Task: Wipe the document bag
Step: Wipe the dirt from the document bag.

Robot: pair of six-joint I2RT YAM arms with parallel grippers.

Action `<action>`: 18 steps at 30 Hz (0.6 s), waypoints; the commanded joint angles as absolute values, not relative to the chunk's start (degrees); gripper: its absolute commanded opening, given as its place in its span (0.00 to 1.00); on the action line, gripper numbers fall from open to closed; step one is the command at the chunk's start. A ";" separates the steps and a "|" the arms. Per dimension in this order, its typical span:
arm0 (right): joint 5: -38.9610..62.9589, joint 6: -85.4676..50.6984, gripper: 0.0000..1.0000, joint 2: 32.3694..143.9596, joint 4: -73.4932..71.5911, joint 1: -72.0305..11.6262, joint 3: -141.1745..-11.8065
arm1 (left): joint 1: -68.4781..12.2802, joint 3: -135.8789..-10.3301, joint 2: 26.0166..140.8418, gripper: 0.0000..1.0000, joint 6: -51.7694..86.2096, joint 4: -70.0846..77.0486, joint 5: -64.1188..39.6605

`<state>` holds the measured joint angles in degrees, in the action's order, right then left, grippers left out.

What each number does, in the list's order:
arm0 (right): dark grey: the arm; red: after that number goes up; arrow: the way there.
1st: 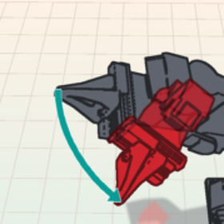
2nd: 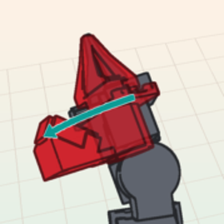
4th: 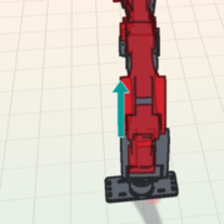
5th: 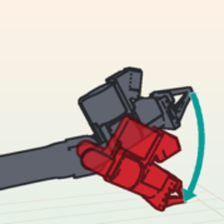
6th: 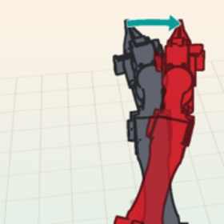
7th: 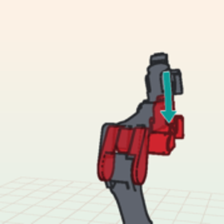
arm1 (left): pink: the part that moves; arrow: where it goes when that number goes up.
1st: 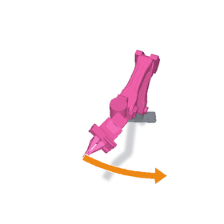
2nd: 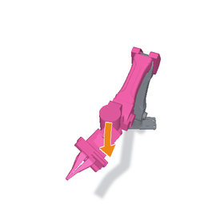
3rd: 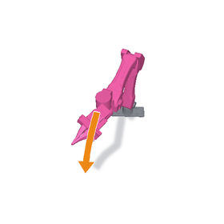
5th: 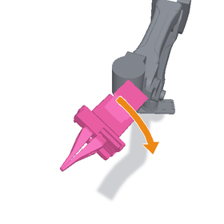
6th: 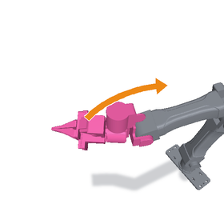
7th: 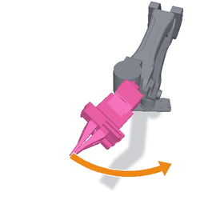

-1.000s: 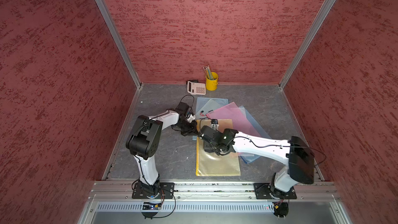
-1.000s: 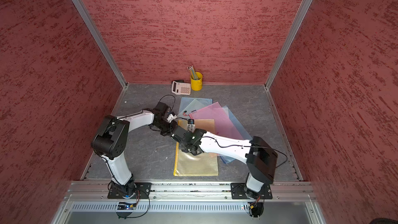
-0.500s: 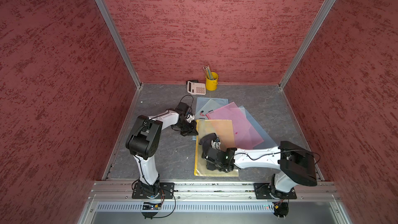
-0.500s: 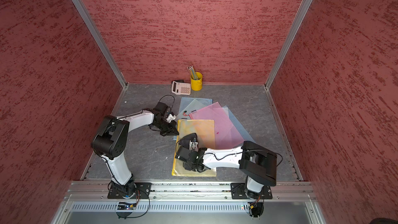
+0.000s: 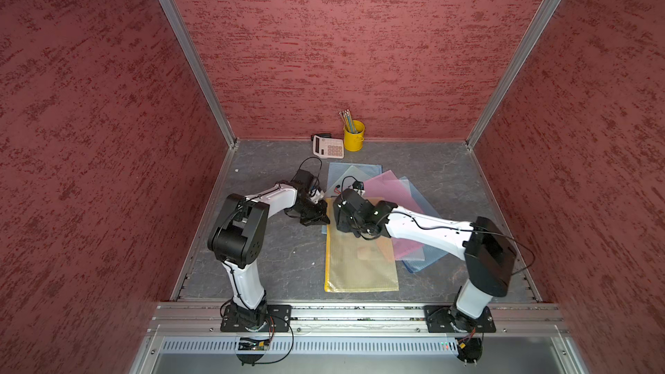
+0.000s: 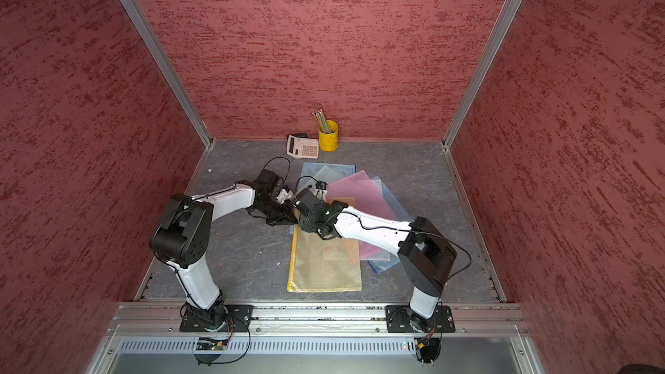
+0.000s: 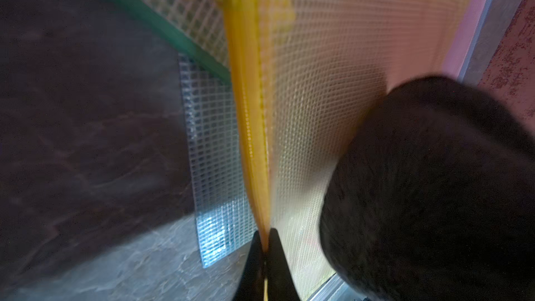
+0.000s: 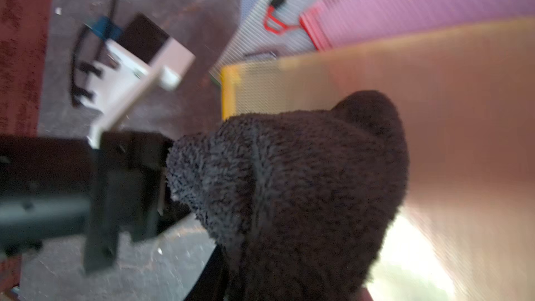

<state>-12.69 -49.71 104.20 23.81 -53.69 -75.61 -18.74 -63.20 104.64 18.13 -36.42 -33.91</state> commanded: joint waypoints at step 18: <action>-21.76 -38.43 0.30 94.04 29.23 -41.76 -64.19 | -17.04 -62.01 101.91 0.00 17.77 -36.87 -34.12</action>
<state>-19.66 -42.04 96.16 26.98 -37.54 -59.79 -17.28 -62.48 103.39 17.54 -37.30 -33.15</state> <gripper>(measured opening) 0.298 0.060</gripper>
